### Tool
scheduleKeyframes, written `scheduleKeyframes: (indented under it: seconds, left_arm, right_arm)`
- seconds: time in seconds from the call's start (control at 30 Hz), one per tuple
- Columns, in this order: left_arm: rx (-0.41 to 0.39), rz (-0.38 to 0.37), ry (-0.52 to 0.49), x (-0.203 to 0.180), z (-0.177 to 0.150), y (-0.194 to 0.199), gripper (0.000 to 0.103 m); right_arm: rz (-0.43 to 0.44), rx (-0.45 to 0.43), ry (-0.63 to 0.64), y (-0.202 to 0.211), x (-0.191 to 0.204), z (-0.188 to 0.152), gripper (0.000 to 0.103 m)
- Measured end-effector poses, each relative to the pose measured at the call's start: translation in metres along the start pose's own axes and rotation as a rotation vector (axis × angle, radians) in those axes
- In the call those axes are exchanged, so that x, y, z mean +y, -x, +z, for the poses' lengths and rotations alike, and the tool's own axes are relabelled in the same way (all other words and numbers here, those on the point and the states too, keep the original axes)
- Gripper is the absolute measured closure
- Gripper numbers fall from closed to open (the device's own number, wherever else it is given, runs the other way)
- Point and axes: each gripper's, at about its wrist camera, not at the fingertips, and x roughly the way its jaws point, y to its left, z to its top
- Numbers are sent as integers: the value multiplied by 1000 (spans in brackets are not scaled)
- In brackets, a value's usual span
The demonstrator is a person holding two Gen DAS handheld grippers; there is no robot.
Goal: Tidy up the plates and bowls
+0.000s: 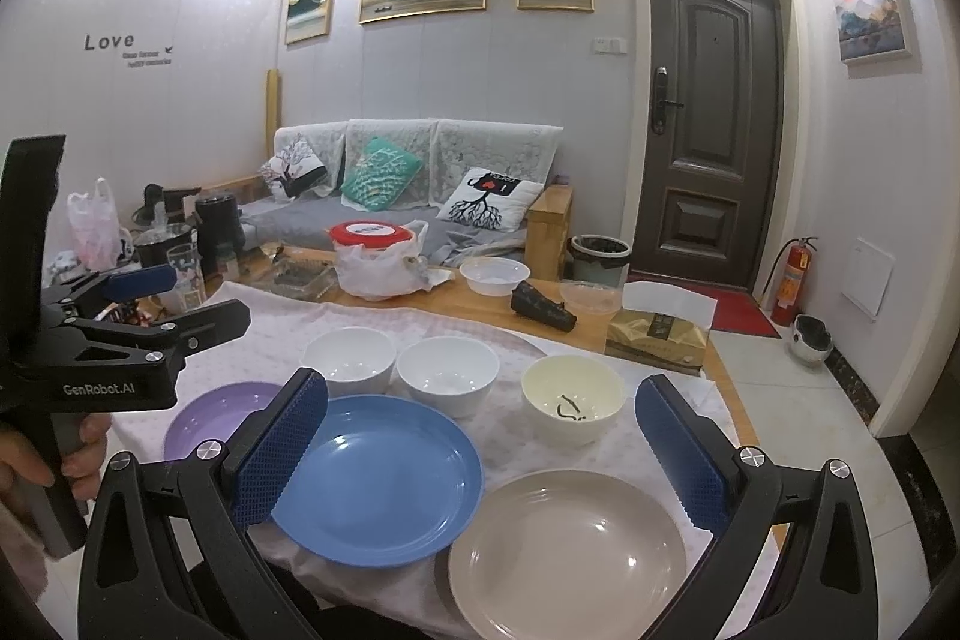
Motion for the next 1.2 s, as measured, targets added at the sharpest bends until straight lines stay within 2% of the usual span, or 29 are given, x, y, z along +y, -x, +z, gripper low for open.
scheduleKeyframes:
  seconds: [1.2]
  left_arm:
    - [-2,-9,-7,0,-3,-2,0]
  right_arm:
    - [21,12,-20,2,6,-9,1]
